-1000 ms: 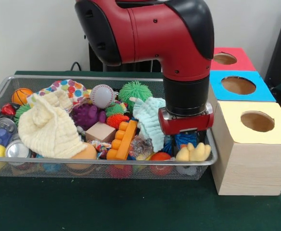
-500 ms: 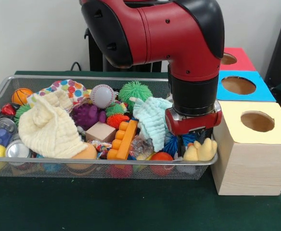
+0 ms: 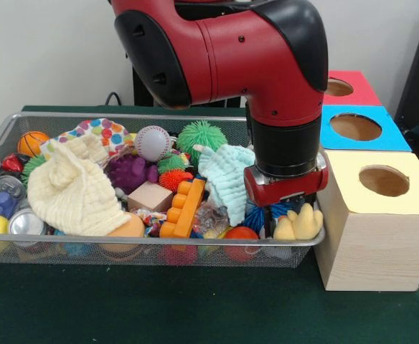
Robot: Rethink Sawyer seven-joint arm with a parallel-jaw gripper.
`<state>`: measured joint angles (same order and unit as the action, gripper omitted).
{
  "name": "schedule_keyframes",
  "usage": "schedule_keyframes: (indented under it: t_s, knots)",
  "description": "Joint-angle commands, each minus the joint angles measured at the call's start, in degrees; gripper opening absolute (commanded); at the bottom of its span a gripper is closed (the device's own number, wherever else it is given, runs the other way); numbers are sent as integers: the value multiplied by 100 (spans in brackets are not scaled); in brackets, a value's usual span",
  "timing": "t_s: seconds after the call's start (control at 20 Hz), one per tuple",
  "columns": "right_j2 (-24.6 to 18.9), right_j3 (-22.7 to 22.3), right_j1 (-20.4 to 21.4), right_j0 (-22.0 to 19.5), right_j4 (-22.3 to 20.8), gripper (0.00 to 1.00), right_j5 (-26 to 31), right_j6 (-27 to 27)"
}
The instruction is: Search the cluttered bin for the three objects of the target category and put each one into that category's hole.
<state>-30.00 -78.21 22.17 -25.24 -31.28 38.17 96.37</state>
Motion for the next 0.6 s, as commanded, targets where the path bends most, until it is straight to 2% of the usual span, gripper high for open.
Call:
schedule_keyframes:
  t_s: [0.05,0.15,0.2,0.6]
  knots:
    - [-638,218,-270,-87,-225,100,-50,-1357]
    - [-655,201,-260,-95,-264,100,-67,-1346]
    - [-658,192,-250,-92,-288,0,-64,-1338]
    - [-675,202,-274,-118,-311,0,-32,-1382]
